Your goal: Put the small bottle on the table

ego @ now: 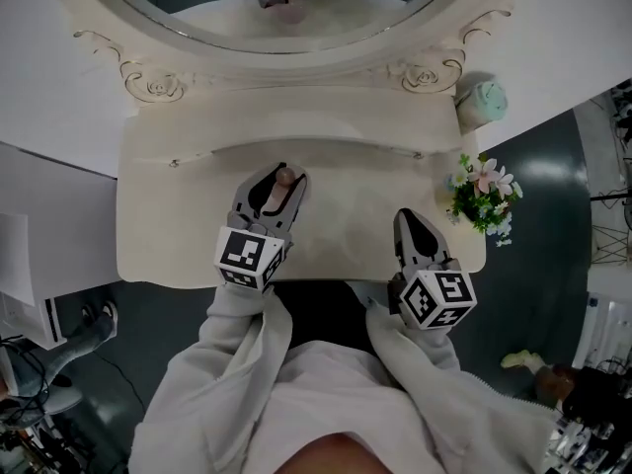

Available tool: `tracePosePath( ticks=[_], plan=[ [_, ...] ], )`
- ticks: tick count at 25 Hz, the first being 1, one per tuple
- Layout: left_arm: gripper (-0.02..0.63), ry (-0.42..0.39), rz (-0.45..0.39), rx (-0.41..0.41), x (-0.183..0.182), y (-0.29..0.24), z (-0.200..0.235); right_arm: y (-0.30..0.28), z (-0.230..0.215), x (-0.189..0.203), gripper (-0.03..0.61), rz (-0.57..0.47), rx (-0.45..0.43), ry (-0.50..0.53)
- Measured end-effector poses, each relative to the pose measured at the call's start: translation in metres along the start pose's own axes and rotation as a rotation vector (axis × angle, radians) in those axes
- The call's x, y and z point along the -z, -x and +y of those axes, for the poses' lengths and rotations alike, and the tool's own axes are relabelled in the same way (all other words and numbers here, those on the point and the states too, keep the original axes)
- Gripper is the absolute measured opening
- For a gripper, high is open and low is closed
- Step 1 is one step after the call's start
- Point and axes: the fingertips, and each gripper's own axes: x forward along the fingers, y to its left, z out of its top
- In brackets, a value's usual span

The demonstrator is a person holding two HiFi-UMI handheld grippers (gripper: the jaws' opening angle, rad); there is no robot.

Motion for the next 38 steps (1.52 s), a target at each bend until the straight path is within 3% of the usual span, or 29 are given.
tracePosePath(
  ticks=[9,24,38],
  plan=[
    [0.156,-0.034,0.046,0.072,0.032,-0.049,-0.021,-0.001,-0.007,0.025,0.041,0.073,0.018,-0.007],
    [0.156,-0.067,0.053,0.038,0.054,-0.1,-0.028,-0.018,-0.023,0.047,0.041,0.13,0.035,-0.039],
    [0.158,-0.057,0.01,-0.073,0.052,-0.112,-0.028,-0.018,-0.027,0.054,0.041,0.139,0.039,-0.054]
  ],
)
